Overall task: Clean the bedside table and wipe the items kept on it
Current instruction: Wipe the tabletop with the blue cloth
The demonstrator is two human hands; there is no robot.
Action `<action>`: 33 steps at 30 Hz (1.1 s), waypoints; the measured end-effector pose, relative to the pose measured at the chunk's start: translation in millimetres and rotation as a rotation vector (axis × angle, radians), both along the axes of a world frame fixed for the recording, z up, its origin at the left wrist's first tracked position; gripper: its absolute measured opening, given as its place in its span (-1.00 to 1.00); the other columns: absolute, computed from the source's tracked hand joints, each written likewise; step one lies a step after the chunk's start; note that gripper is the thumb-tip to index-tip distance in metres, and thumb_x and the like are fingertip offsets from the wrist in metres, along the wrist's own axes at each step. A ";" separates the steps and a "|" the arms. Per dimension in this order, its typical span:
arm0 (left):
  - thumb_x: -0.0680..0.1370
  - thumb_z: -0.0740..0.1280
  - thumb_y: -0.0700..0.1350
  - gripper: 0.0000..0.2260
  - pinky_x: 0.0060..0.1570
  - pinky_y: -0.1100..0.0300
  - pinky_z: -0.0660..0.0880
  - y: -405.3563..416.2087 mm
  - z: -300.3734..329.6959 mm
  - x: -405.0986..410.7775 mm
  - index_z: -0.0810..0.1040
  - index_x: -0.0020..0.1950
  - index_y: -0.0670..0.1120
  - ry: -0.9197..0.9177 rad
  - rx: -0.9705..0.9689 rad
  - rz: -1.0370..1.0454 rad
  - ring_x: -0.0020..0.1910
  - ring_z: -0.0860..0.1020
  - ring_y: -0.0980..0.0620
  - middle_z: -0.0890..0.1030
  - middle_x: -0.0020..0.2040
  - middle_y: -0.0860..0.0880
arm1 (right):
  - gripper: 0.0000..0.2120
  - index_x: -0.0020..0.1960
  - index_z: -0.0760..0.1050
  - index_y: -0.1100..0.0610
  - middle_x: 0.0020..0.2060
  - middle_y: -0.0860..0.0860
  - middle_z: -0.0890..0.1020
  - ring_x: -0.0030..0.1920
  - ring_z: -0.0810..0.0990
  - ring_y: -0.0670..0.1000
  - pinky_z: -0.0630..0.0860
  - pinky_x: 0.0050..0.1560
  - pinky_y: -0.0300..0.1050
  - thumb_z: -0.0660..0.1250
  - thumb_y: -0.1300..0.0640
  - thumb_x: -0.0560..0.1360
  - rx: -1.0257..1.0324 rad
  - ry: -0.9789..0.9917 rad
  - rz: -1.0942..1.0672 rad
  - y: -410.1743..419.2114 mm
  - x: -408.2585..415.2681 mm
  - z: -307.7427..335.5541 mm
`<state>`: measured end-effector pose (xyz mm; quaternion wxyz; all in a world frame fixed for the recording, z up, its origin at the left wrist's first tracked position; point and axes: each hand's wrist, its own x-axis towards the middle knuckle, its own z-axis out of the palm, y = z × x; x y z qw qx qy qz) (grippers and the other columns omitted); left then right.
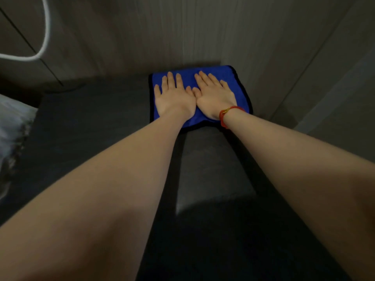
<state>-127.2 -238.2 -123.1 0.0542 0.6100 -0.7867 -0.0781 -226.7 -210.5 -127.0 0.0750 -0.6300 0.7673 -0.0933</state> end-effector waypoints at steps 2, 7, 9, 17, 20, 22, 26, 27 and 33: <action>0.64 -0.14 0.02 -0.51 0.48 0.01 -0.15 3.6 0.8 0.6 -0.11 0.55 -0.08 -0.009 -0.004 -0.003 0.54 -0.11 -0.02 -0.11 0.57 -0.06 | -0.49 0.52 -0.09 0.07 0.53 -0.04 -0.04 0.52 -0.08 -0.03 -0.14 0.48 -0.04 -0.15 -0.04 0.61 -0.001 0.001 0.004 3.3 0.9 0.5; 0.64 -0.14 0.03 -0.51 0.49 0.01 -0.15 19.3 0.5 5.4 -0.12 0.55 -0.09 -0.013 -0.003 -0.024 0.54 -0.11 -0.02 -0.11 0.57 -0.07 | -0.50 0.52 -0.10 0.07 0.53 -0.03 -0.04 0.52 -0.08 -0.03 -0.15 0.49 -0.05 -0.16 -0.04 0.62 0.005 -0.004 0.009 19.9 5.5 0.0; 0.64 -0.14 0.03 -0.51 0.49 0.02 -0.14 29.9 0.3 8.6 -0.12 0.55 -0.09 -0.007 -0.005 -0.033 0.54 -0.11 -0.02 -0.11 0.57 -0.07 | -0.50 0.52 -0.10 0.07 0.53 -0.03 -0.04 0.52 -0.08 -0.03 -0.15 0.49 -0.05 -0.16 -0.04 0.62 0.006 -0.012 0.009 31.7 8.4 0.1; 0.64 -0.14 0.03 -0.51 0.49 0.04 -0.15 100.7 -1.7 27.0 -0.13 0.54 -0.08 0.014 -0.002 -0.050 0.54 -0.12 -0.01 -0.12 0.57 -0.06 | -0.50 0.52 -0.11 0.06 0.53 -0.04 -0.04 0.51 -0.09 -0.04 -0.16 0.48 -0.07 -0.15 -0.05 0.62 0.011 -0.020 0.016 104.8 26.7 0.4; 0.64 -0.13 0.03 -0.50 0.49 0.04 -0.15 134.5 -3.4 35.6 -0.13 0.54 -0.08 0.024 0.001 -0.053 0.54 -0.12 0.00 -0.12 0.57 -0.05 | -0.50 0.52 -0.11 0.05 0.53 -0.05 -0.05 0.51 -0.10 -0.05 -0.17 0.48 -0.08 -0.15 -0.04 0.62 0.022 -0.016 0.013 139.0 35.9 -0.5; 0.64 -0.13 0.03 -0.50 0.49 0.05 -0.15 156.2 -5.1 40.5 -0.13 0.54 -0.08 0.026 0.003 -0.057 0.54 -0.12 0.01 -0.12 0.57 -0.05 | -0.51 0.52 -0.12 0.05 0.53 -0.06 -0.05 0.51 -0.10 -0.06 -0.17 0.48 -0.08 -0.15 -0.04 0.62 0.026 -0.018 0.002 161.3 41.8 -1.2; 0.63 -0.13 0.04 -0.50 0.49 0.05 -0.16 201.9 -6.9 52.3 -0.15 0.54 -0.08 0.034 0.001 -0.072 0.54 -0.12 0.01 -0.13 0.57 -0.05 | -0.50 0.52 -0.12 0.04 0.53 -0.07 -0.05 0.51 -0.10 -0.06 -0.17 0.48 -0.07 -0.15 -0.04 0.62 0.025 -0.009 -0.015 210.9 55.1 -1.5; 0.63 -0.13 0.04 -0.50 0.49 0.05 -0.16 213.3 -7.3 55.2 -0.15 0.54 -0.08 0.036 0.002 -0.076 0.54 -0.13 0.01 -0.13 0.57 -0.05 | -0.50 0.52 -0.12 0.04 0.53 -0.07 -0.06 0.51 -0.11 -0.06 -0.17 0.48 -0.07 -0.15 -0.03 0.62 0.027 -0.004 -0.020 223.0 58.3 -2.1; 0.63 -0.14 0.05 -0.49 0.48 0.05 -0.18 267.2 -10.7 69.2 -0.17 0.54 -0.06 0.041 0.008 -0.095 0.54 -0.15 0.02 -0.15 0.57 -0.04 | -0.50 0.51 -0.14 0.02 0.53 -0.09 -0.07 0.51 -0.13 -0.07 -0.20 0.46 -0.09 -0.15 -0.05 0.61 0.027 0.009 -0.044 279.4 72.8 -6.3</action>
